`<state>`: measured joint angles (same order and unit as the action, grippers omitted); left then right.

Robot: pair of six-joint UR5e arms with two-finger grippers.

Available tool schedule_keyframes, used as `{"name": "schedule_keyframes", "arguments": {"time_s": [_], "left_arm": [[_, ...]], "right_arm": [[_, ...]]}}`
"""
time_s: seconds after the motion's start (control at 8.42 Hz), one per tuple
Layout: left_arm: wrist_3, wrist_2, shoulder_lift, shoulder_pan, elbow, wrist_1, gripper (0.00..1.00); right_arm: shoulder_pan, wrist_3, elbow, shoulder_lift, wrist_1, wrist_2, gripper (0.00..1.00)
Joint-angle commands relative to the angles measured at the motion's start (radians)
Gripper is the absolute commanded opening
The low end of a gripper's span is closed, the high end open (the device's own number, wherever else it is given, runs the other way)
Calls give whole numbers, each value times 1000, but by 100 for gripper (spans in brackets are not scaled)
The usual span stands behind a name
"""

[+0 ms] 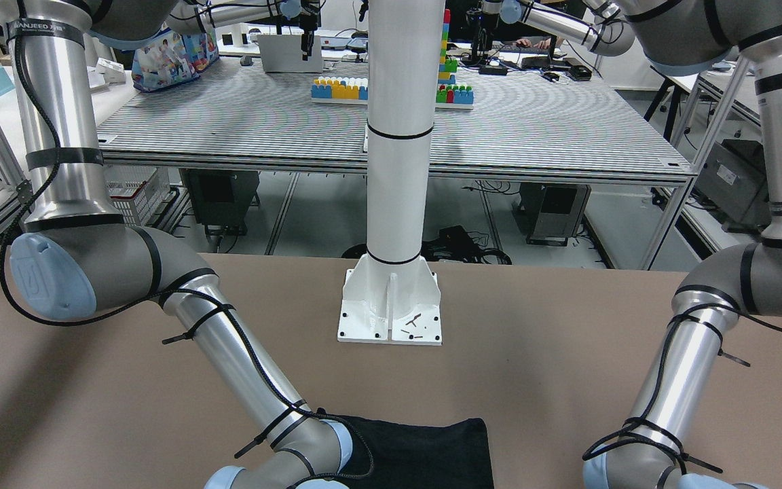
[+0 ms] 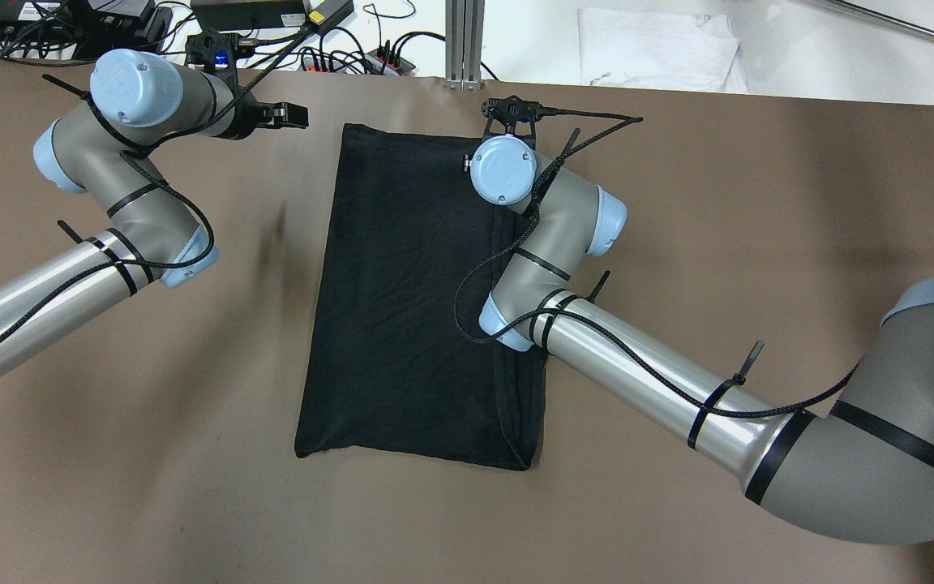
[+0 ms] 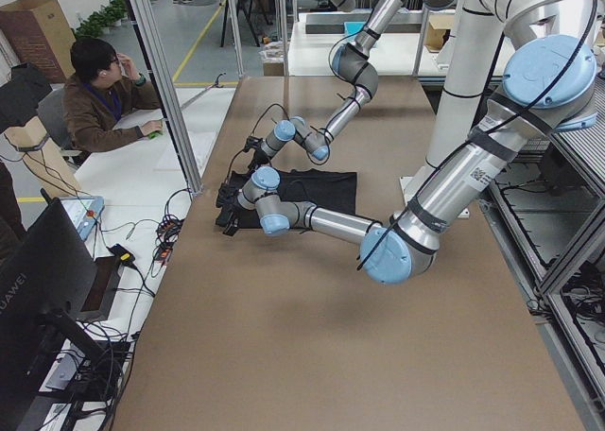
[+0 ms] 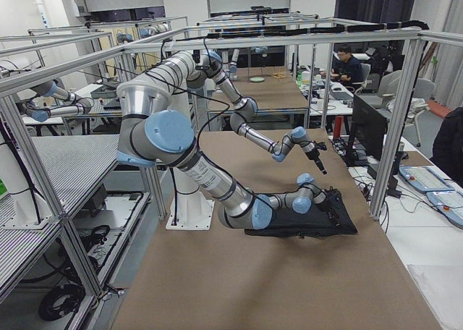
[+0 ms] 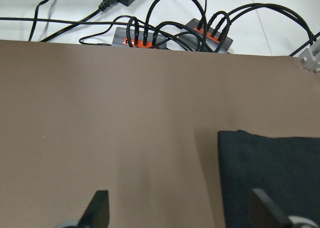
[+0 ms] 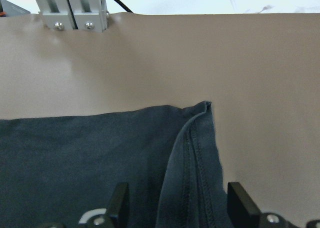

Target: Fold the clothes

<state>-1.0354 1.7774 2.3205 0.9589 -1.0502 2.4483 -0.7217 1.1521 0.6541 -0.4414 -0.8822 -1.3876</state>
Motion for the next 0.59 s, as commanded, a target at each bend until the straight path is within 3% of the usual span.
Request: {"name": "schedule_keyframes", "arguments": {"time_s": [0.0,0.12,0.36,0.48], "left_arm": [[0,-3,0,0,7,0,100],[0,-3,0,0,7,0,100],[0,-1,0,0,7,0,100],[0,-1,0,0,7,0,100]], "right_arm": [[4,-66,-24,3,2,13,61],[4,-66,-22,3,2,13,54],[2,-78,-22,15,2,10,19],[-2,-107,-22,17,2,7,11]]}}
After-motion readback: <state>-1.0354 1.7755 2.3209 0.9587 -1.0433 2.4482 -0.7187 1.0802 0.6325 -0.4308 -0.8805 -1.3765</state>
